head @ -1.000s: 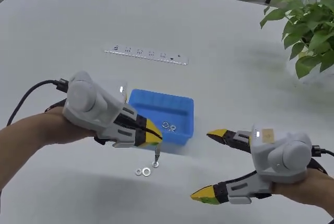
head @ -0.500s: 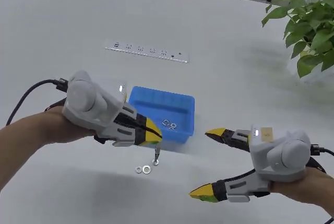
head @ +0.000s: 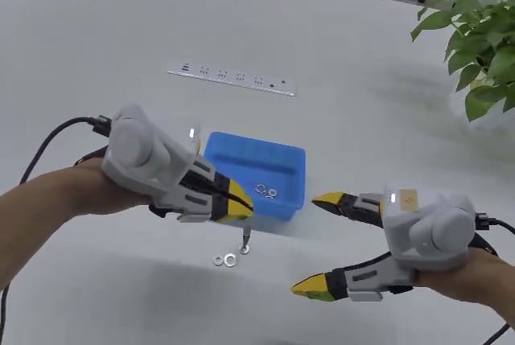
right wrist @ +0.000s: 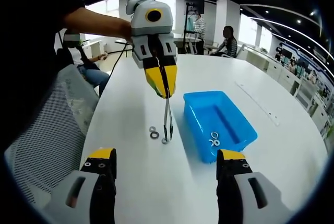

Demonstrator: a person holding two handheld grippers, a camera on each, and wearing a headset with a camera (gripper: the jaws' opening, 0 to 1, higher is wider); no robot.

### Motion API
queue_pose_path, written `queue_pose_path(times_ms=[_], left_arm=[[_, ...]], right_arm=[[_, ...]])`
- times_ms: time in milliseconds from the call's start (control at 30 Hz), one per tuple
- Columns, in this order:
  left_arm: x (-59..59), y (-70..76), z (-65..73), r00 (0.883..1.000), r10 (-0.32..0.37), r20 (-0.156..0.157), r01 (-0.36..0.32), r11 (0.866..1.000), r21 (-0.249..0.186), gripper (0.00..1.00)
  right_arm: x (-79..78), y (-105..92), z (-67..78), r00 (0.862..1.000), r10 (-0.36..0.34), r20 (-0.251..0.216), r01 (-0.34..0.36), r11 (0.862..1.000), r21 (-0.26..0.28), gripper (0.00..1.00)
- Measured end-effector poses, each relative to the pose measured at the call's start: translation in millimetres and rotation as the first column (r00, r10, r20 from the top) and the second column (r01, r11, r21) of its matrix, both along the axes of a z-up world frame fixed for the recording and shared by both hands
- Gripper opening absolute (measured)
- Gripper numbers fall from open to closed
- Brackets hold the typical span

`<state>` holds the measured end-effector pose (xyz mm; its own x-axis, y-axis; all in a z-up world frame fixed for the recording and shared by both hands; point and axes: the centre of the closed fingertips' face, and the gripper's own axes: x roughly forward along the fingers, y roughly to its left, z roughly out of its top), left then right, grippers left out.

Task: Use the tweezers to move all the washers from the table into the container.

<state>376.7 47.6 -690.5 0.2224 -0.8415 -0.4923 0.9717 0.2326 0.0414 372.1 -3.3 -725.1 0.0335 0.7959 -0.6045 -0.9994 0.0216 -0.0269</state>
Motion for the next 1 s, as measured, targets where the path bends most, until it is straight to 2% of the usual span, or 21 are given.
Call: queue_pose_path(times_ms=[533,1000], left_arm=[[-1.3,0.3,-0.5,1.0,-0.012,-0.006,0.012,1.0,0.007,0.04],[-1.8,0.6,0.1,1.0,-0.023,-0.008,0.023,1.0,0.017,0.04]], right_arm=[[1.9,20.3,-11.2,0.995,0.1,0.013,-0.1,0.995,-0.029,0.68],[1.5,37.9,-23.2,0.982,0.186,0.031,-0.183,0.981,-0.064,0.5]])
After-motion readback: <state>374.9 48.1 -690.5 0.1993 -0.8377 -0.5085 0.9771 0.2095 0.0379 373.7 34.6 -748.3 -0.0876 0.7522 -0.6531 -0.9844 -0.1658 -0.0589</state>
